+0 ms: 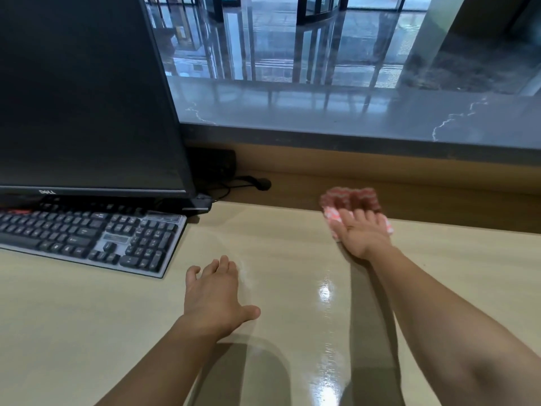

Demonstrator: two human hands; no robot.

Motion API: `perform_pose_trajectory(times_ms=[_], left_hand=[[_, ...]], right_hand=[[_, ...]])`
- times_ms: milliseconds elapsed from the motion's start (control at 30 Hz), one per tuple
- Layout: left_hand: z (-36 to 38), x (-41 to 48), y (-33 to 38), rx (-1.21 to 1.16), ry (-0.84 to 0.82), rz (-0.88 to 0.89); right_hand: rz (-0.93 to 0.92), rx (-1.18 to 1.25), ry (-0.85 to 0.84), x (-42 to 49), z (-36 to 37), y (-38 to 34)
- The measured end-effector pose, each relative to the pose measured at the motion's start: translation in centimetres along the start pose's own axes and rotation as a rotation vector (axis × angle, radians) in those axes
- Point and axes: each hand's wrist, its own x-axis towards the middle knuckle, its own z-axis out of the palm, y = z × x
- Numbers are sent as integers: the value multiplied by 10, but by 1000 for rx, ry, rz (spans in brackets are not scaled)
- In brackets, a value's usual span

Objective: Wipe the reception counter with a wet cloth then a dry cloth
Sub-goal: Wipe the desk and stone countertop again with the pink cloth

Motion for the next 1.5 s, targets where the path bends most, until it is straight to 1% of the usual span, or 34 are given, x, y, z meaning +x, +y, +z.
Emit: perform_pose_trajectory(times_ms=[100, 200, 267, 367, 467, 633, 733, 833, 900, 1100, 1233, 1367, 1433, 1500], left_hand=[[1, -1, -2, -19, -12, 5], [4, -9, -5, -52, -10, 31], [8, -18, -10, -88, 11, 56], [13, -36, -20, -104, 14, 78], [16, -51, -34, -71, 19, 87], [19, -72, -46, -10, 108, 147], [19, -84, -43, 5, 119, 177], [19, -90, -36, 26, 97, 160], [20, -90, -32, 56, 83, 139], [22, -89, -26, 65, 68, 99], [23, -88, -25, 66, 46, 78], [31, -92, -25, 13, 46, 66], [38, -100, -26, -27, 64, 73], [44, -112, -29, -57, 100, 74]], right_hand=[[118, 32, -36, -3, 1, 7], [222, 121, -70, -5, 2, -18], [217, 141, -64, -8, 5, -44], [87, 137, -40, -17, 12, -93], [-67, 131, -30, -33, 22, -150], [-349, 70, -42, -73, 40, -219], [-438, 12, -61, -90, 47, -225], [-473, 22, -49, -95, 46, -202], [-410, 32, -34, -93, 43, -172], [-76, 106, -12, -83, 35, -59], [55, 143, -20, -92, 36, -15], [171, 175, -45, -95, 34, -25], [251, 217, -50, -96, 34, -48], [260, 222, -34, -101, 37, -82]])
